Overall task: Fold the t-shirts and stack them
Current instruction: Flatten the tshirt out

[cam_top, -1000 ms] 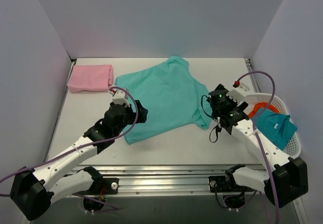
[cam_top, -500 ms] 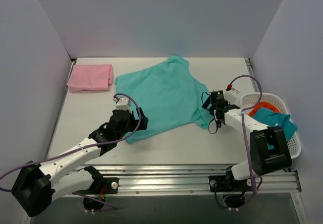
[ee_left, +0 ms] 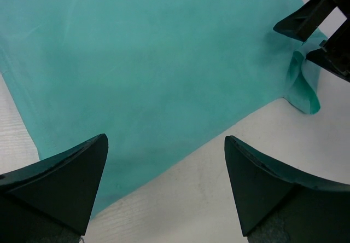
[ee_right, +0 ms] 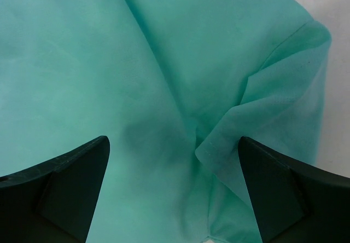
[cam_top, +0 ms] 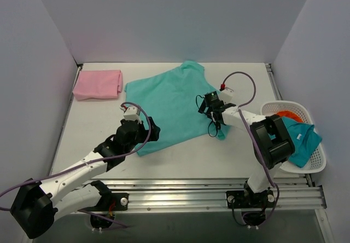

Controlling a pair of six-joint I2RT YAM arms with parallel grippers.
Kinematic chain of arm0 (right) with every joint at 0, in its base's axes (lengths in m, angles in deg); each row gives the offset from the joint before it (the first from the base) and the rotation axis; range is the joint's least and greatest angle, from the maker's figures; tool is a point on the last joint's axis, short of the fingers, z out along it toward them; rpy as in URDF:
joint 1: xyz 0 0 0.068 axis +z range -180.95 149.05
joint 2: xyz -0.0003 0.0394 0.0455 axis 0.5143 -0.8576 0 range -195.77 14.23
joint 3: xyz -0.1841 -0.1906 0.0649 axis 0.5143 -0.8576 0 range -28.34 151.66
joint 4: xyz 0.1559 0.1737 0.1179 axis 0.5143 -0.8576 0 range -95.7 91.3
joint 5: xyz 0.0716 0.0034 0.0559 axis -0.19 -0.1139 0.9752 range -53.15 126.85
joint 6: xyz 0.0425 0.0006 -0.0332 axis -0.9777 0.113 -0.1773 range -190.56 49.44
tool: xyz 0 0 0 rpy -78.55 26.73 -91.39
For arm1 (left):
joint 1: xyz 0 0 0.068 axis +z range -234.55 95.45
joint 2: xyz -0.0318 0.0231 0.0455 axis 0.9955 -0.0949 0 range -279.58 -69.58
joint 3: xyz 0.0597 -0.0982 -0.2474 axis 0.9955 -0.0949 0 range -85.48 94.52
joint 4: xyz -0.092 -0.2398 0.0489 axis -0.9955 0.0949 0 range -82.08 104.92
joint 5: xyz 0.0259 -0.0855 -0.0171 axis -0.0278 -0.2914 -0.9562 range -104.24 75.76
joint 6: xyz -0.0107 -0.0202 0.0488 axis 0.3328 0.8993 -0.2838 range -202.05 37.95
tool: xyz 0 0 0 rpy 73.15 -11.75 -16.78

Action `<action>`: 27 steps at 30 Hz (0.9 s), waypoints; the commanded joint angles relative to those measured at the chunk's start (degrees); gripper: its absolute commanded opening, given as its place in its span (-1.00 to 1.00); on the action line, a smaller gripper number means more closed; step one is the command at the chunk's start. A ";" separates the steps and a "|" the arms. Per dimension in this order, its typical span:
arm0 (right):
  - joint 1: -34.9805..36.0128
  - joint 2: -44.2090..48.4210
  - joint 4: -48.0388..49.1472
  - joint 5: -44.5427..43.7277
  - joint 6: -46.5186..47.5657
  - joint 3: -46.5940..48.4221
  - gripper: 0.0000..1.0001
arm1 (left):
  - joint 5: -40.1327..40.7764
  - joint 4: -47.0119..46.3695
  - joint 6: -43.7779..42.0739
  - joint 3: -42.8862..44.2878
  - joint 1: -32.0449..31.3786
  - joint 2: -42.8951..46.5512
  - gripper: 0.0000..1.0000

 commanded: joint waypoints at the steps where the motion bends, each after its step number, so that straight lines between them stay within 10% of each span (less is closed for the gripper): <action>1: -0.06 -0.10 -2.08 -3.54 -1.06 1.85 0.99 | 1.01 -1.59 -0.79 -0.01 -0.21 1.97 0.93; 13: -0.50 13.26 -7.44 -11.72 -1.58 -3.51 1.00 | -0.14 -3.60 -0.79 -0.63 -0.30 -1.37 0.94; 27: -1.11 5.62 -3.14 -9.18 -2.20 -4.30 0.99 | 0.30 -3.61 -0.53 -0.89 -0.30 -1.99 0.94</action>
